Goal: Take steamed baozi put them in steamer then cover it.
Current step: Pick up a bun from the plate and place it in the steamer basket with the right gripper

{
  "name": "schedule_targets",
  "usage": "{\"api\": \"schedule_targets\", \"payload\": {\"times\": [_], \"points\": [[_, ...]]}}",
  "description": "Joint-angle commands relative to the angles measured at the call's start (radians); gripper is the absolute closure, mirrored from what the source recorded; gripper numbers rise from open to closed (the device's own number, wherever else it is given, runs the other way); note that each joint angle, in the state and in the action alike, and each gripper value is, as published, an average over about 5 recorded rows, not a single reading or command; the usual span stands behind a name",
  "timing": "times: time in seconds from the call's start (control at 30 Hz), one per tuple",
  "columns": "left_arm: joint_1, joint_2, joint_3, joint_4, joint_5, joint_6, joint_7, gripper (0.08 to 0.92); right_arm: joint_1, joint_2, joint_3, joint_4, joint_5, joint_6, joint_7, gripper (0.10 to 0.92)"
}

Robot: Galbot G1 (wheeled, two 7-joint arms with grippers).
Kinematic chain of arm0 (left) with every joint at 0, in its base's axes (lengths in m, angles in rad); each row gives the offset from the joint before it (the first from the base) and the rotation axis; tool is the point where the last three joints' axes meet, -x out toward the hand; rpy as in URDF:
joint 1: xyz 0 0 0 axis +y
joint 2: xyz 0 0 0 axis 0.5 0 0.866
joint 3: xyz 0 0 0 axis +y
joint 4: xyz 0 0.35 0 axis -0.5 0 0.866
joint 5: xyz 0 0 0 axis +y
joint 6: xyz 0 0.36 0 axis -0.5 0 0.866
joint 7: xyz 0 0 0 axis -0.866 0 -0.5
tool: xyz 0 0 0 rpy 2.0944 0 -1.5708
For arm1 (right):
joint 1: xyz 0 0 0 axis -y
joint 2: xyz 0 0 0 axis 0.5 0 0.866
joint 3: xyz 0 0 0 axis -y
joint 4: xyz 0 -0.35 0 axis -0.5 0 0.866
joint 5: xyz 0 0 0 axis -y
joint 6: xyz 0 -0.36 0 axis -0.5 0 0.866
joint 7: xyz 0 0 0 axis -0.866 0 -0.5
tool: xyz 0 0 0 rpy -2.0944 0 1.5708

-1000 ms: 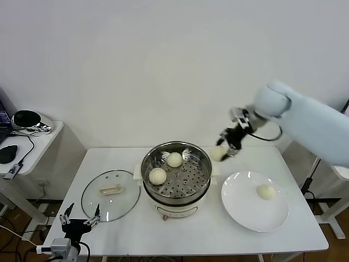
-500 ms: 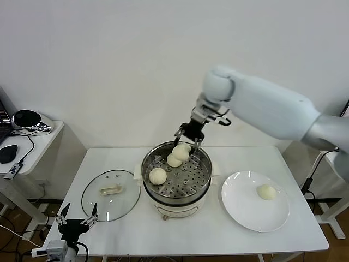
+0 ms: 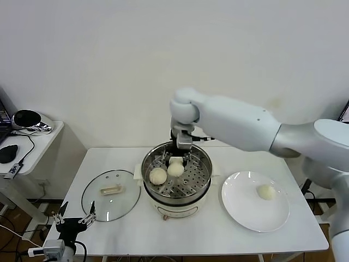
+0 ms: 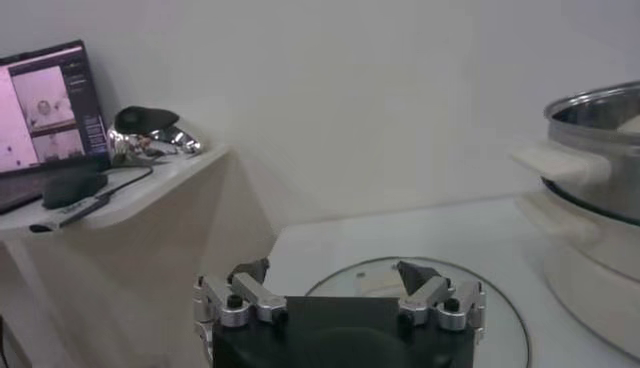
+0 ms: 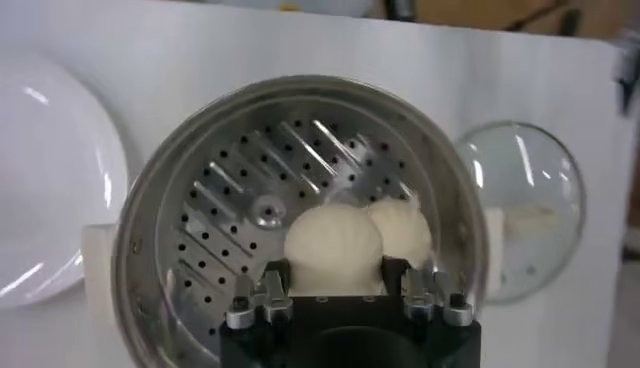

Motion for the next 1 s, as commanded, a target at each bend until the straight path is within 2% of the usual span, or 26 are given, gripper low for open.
{"api": "schedule_targets", "payload": {"times": [0.03, 0.5, 1.0], "points": [[-0.011, 0.002, -0.001, 0.015, -0.003, 0.002, 0.002, 0.177, -0.076, 0.015, 0.0, 0.032, -0.097, 0.068, -0.004, 0.457], [-0.024, 0.001, 0.005, 0.04, 0.0, 0.001, 0.002, 0.177, -0.127, 0.037, 0.032, 0.002, -0.13, 0.044, 0.017, 0.461], [-0.026, 0.005, 0.006, 0.052, -0.001, 0.0, 0.002, 0.177, -0.132, 0.017, 0.02, 0.046, -0.106, 0.033, 0.013, 0.457]]}}
